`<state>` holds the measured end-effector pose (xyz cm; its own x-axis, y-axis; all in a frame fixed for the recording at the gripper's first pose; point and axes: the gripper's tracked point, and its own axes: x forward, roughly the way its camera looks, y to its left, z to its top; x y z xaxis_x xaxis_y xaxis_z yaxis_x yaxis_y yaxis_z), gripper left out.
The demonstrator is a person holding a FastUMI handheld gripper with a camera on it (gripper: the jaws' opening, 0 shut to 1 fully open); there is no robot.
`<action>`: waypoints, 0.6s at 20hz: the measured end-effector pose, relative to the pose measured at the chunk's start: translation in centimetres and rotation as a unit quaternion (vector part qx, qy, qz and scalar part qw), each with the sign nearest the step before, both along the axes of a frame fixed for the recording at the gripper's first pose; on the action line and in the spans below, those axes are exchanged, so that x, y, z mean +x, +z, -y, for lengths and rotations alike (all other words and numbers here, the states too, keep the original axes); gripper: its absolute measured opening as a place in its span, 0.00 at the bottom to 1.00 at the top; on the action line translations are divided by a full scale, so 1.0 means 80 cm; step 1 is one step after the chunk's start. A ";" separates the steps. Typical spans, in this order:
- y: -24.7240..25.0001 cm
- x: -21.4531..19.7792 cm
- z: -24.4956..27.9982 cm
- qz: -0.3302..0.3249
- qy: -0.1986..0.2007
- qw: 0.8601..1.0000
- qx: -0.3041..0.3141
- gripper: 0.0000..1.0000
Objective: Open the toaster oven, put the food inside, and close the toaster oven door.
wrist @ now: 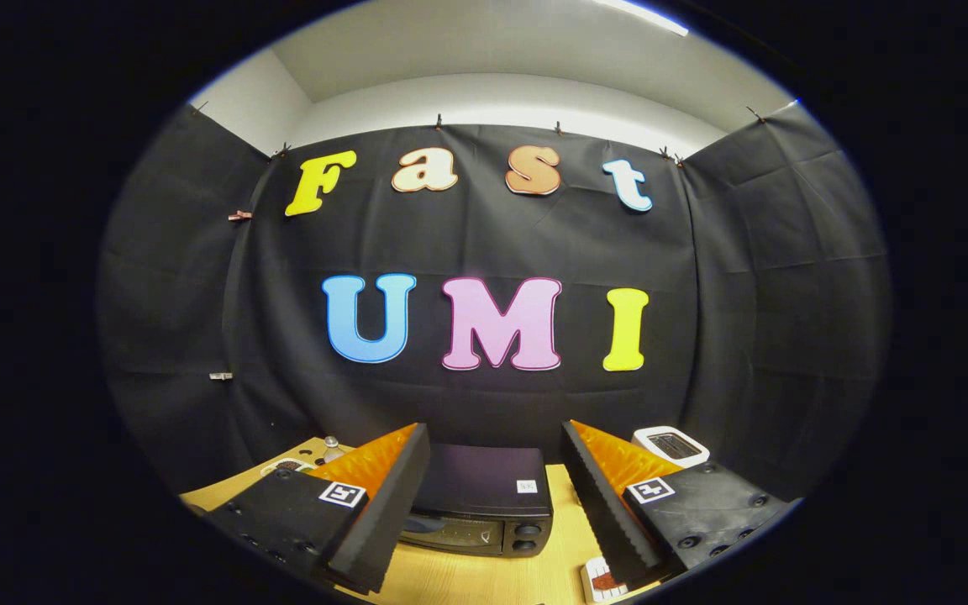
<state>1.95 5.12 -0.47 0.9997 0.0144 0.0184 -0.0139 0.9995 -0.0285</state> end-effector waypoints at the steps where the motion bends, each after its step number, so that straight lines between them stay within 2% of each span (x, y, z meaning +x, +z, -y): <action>1: -0.007 0.004 -0.008 -0.005 0.001 1.000 0.002 0.96; 5: -0.058 0.034 -0.043 -0.052 0.000 0.999 0.007 0.96; 9: -0.128 0.069 -0.062 -0.115 -0.023 0.992 0.037 0.97; 12: -0.170 0.087 -0.072 -0.151 -0.033 0.987 0.035 0.96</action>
<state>8.93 10.85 -14.06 0.9585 -0.0425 -0.2818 0.0548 0.9979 0.0357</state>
